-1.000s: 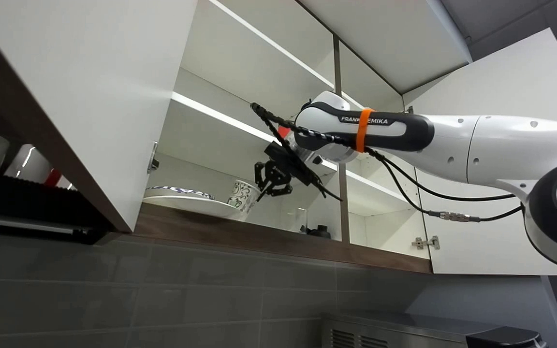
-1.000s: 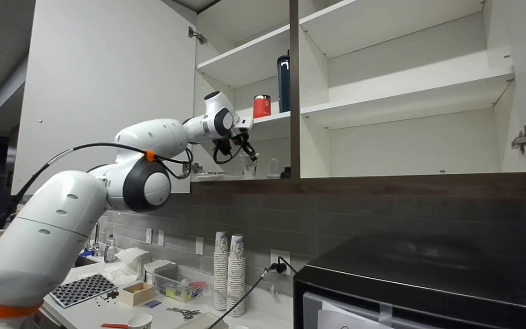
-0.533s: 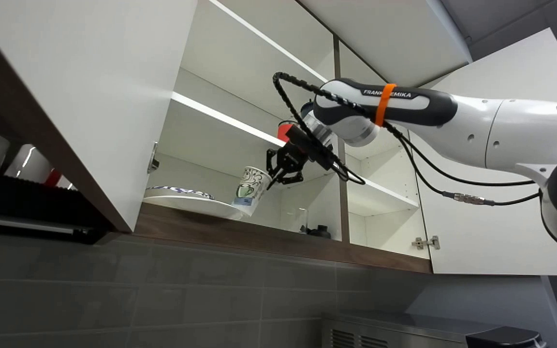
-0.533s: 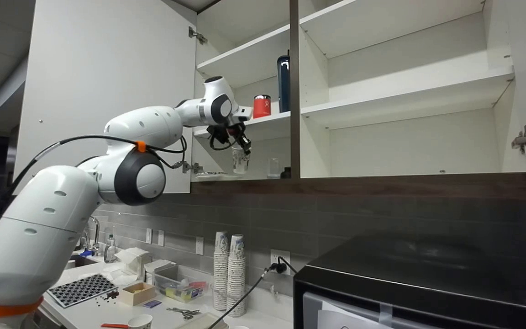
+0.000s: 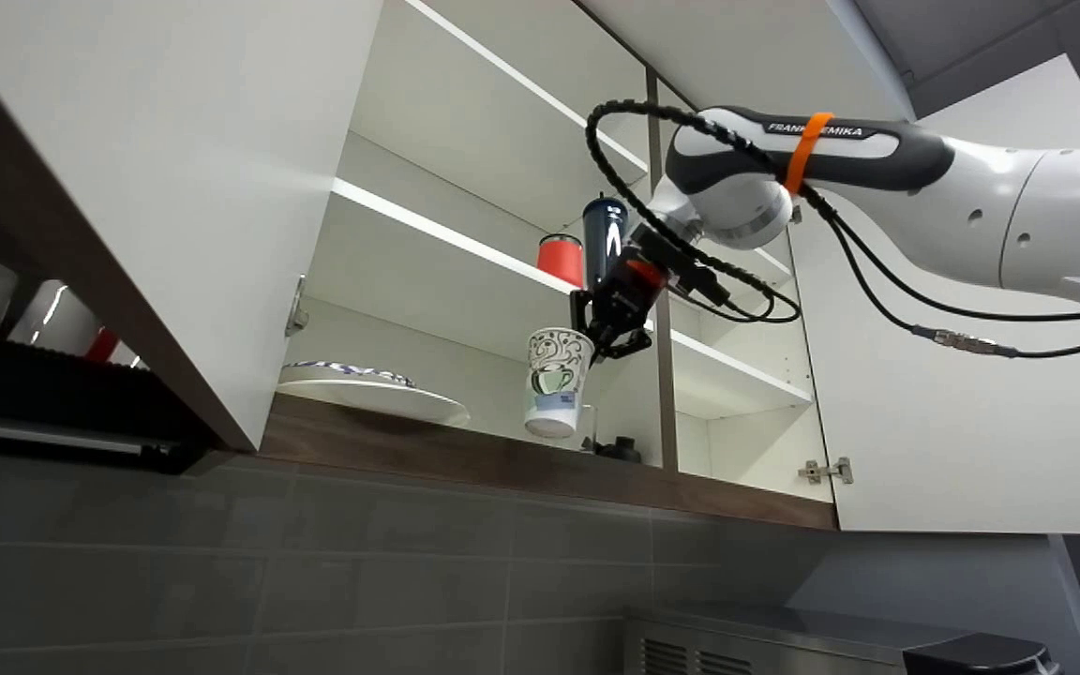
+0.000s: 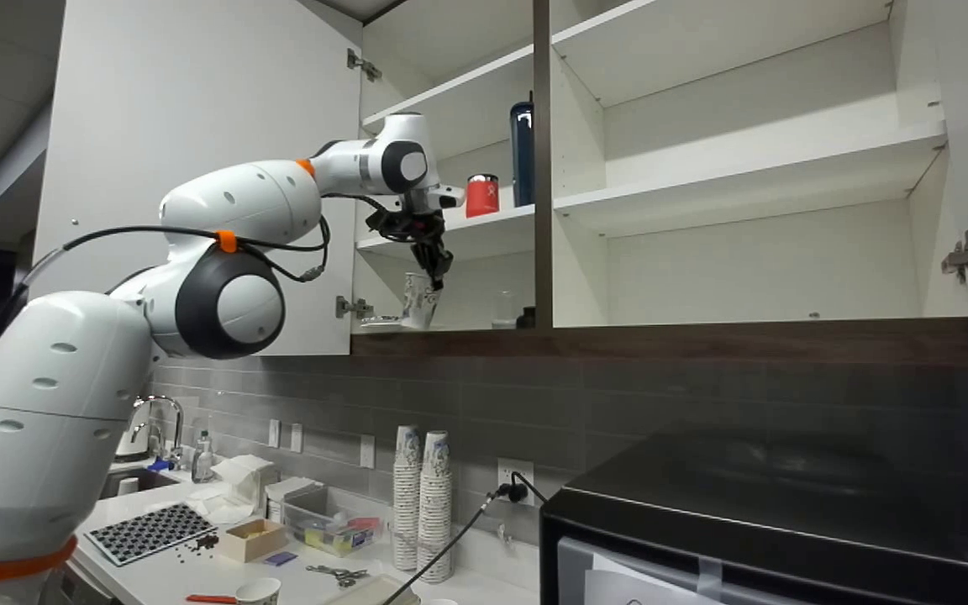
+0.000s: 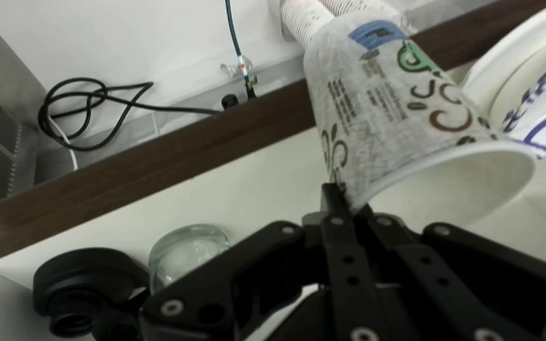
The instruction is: Pick up the cup from the cabinet and put it on the counter
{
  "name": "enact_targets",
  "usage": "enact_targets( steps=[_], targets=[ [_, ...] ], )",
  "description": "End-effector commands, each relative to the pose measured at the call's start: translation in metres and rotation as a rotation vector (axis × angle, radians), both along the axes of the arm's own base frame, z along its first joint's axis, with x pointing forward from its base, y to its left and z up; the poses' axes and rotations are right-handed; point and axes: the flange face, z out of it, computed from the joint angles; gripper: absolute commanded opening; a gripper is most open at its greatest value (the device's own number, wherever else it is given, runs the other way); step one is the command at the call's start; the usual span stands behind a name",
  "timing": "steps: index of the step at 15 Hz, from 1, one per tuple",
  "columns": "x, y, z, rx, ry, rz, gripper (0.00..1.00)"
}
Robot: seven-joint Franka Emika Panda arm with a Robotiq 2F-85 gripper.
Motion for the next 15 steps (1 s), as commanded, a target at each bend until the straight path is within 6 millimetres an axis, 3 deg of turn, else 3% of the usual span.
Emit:
enact_targets(
  steps=[1, 6, 15],
  targets=[
    [-0.028, -0.007, -0.01, 0.042, 0.118, 0.157, 0.01],
    [-0.048, -0.024, -0.045, 0.012, 0.218, 0.35, 0.01],
    [-0.045, -0.024, -0.125, -0.081, 0.112, 0.565, 0.01]
  ],
)
